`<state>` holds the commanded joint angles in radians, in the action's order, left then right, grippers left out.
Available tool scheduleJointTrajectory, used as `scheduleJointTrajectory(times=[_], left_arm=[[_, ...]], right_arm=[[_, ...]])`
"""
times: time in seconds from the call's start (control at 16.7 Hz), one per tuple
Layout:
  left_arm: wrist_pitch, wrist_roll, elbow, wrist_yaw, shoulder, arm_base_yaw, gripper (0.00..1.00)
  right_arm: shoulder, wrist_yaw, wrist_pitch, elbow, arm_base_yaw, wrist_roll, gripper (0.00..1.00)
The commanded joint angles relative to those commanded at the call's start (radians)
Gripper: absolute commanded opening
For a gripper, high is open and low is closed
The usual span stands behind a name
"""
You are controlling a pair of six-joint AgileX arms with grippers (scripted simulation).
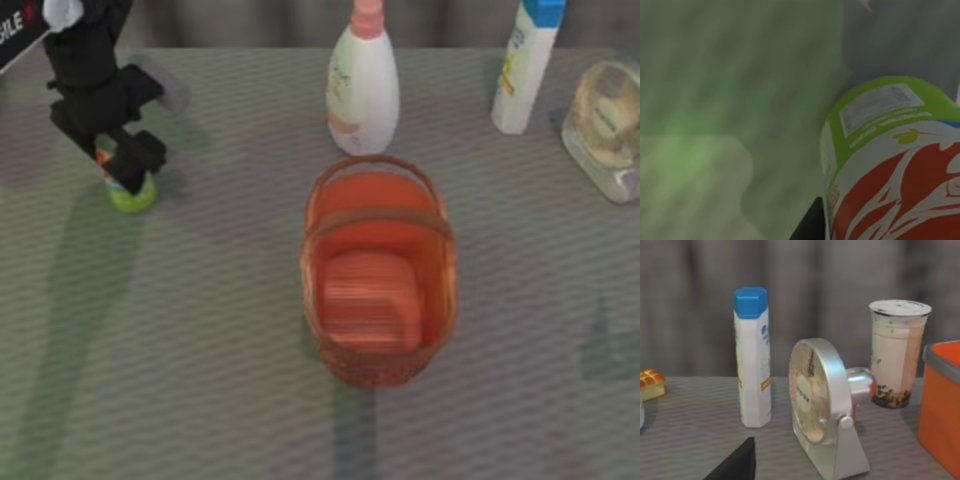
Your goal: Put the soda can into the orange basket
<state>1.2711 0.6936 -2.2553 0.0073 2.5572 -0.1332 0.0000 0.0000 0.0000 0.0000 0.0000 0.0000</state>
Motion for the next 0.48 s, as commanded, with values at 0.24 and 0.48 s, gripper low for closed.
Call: scheduleJointTrajectory(times=[0.24, 0.48], left_arm=[[0.0, 0.0, 0.0, 0.0, 0.0, 0.0, 0.02], [0.0, 0.0, 0.0, 0.0, 0.0, 0.0, 0.0]], right_arm=[[0.0, 0.0, 0.0, 0.0, 0.0, 0.0, 1.0], [0.0, 0.0, 0.0, 0.0, 0.0, 0.0, 1.0]])
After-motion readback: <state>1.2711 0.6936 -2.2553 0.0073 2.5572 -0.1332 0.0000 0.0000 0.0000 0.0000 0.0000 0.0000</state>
